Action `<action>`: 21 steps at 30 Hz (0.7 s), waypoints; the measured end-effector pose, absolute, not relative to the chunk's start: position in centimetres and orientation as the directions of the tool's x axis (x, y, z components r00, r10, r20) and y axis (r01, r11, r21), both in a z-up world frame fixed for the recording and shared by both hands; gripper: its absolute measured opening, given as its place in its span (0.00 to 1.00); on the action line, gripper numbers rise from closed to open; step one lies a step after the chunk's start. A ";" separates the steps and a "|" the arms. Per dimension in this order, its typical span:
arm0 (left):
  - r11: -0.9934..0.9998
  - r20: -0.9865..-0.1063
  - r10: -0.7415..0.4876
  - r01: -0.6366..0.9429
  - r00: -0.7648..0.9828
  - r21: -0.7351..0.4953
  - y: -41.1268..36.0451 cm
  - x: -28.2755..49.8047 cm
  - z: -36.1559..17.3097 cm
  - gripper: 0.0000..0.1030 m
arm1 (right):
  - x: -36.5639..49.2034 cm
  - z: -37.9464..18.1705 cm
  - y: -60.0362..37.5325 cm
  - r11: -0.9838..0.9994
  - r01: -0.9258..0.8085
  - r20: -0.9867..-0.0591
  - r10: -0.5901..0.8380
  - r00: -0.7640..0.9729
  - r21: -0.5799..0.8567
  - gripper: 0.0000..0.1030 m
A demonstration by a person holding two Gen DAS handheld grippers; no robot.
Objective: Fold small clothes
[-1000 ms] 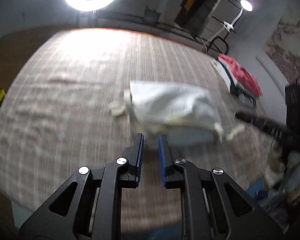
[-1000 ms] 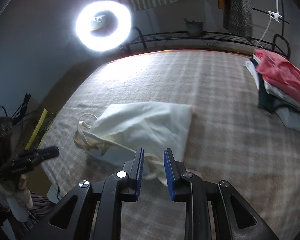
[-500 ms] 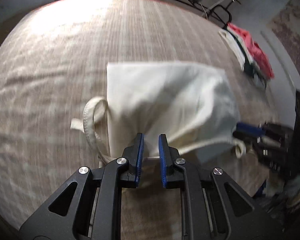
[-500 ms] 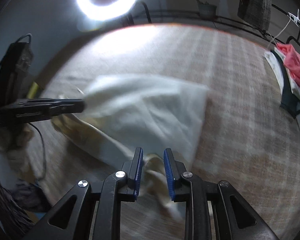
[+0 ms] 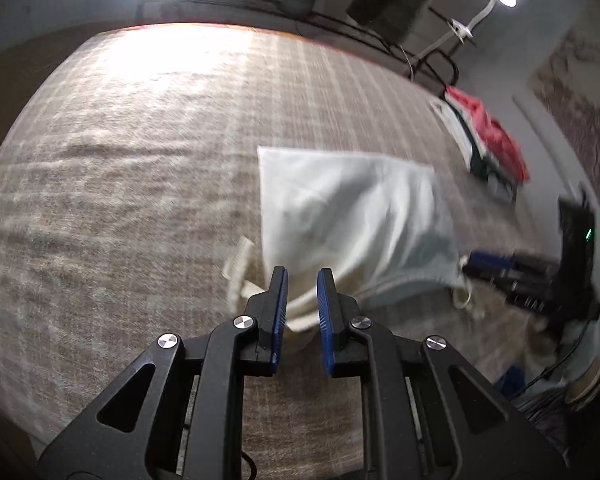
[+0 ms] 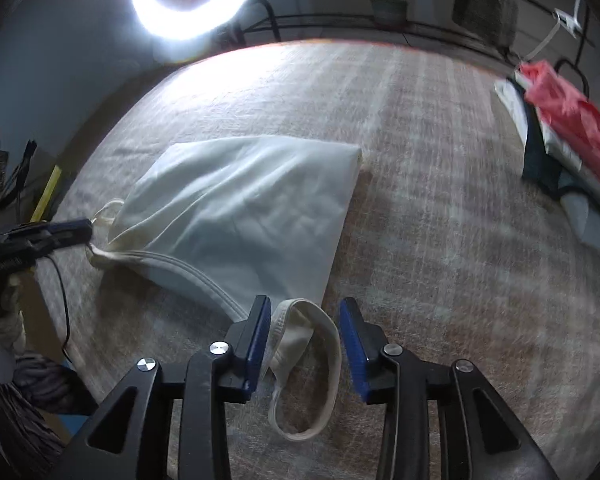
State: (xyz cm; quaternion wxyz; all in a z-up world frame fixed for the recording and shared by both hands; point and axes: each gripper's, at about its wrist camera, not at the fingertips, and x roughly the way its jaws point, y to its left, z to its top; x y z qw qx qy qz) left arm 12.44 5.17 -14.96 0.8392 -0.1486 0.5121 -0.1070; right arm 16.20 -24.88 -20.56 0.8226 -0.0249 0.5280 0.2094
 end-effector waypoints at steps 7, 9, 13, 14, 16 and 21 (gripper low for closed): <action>0.957 -0.864 -0.273 0.031 0.423 -0.287 4.5 13.6 -16.3 0.13 | 16.5 -22.4 -25.7 0.893 -0.354 -0.886 0.381 0.264 0.278 0.07; 0.962 -0.889 -0.268 0.052 0.371 -0.268 3.2 13.1 -17.8 0.13 | 16.3 -22.3 -25.7 0.894 -0.366 -0.891 0.367 0.267 0.258 0.02; 0.977 -0.914 -0.209 0.117 0.347 -0.179 1.4 11.3 -19.2 0.13 | 16.3 -21.8 -26.2 0.914 -0.365 -0.905 0.297 0.305 0.177 0.01; 0.978 -0.915 -0.196 0.135 0.352 -0.157 1.1 11.1 -18.9 0.13 | 16.3 -21.8 -26.4 0.914 -0.363 -0.906 0.298 0.300 0.180 0.01; 0.979 -0.914 -0.196 0.127 0.356 -0.161 1.2 10.7 -18.5 0.13 | 16.1 -21.8 -26.7 0.910 -0.376 -0.909 0.297 0.293 0.176 0.01; 0.980 -0.886 -0.200 0.091 0.418 -0.178 2.1 10.8 -16.7 0.13 | 15.6 -20.7 -27.4 0.882 -0.386 -0.875 0.391 0.284 0.269 0.47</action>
